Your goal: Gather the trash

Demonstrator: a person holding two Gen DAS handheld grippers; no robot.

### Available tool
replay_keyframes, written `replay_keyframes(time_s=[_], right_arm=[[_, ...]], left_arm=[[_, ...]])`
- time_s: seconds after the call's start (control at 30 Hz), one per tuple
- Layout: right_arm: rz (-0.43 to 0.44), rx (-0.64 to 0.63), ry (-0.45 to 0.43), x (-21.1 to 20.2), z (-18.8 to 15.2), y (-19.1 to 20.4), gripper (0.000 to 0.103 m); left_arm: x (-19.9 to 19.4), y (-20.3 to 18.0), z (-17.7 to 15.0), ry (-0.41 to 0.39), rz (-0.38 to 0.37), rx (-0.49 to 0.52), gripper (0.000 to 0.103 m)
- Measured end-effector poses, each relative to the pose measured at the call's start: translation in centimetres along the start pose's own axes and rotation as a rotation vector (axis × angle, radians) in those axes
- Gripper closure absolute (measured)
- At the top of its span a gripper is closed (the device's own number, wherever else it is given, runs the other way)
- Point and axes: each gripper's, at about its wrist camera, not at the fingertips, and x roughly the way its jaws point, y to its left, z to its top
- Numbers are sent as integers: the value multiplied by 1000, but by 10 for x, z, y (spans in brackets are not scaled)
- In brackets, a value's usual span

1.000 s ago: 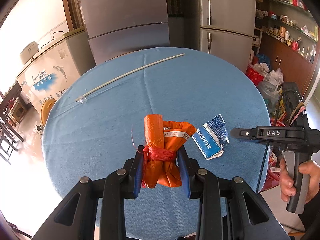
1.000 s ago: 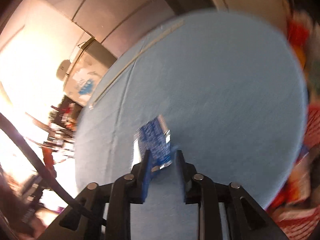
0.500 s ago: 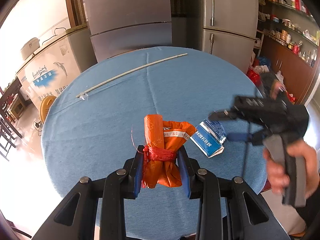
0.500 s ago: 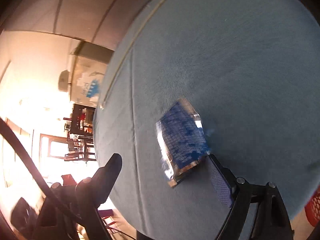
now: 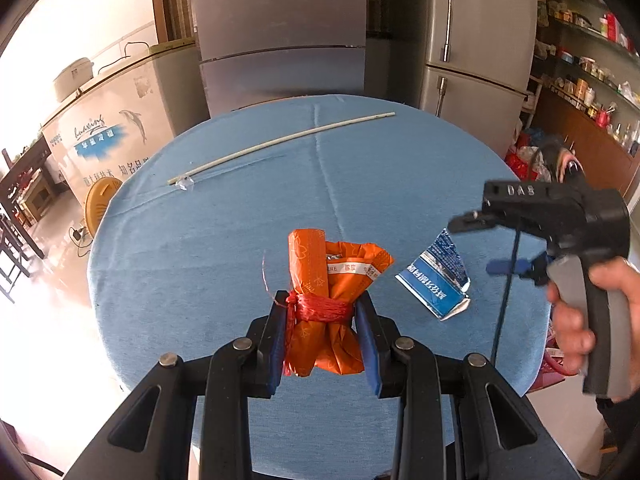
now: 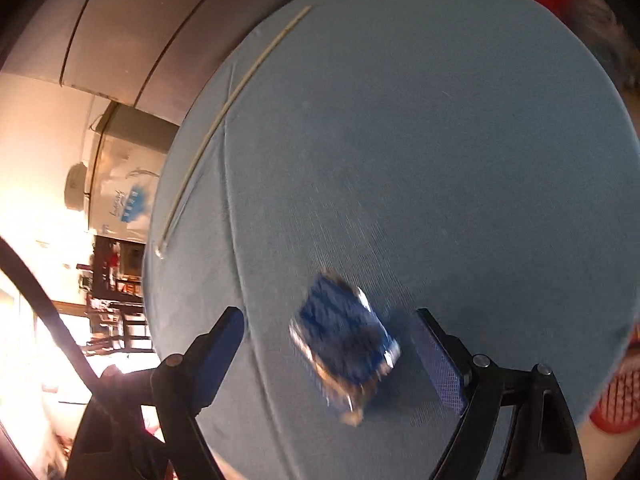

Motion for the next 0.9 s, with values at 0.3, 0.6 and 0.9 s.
replay_keyframes(time_s=[0.3,0.6,0.9], right_arm=[[27,62,95,28,-2,6,15],[-138,-147,103,63,10,59,15],[-88,-168,39,44,-6,59,16]], left_arm=[[-6,-3,-1,-13,-12,20,69],[6,14,-2,17,3,-30,69],[1,20,-4,8,6,-56,69]])
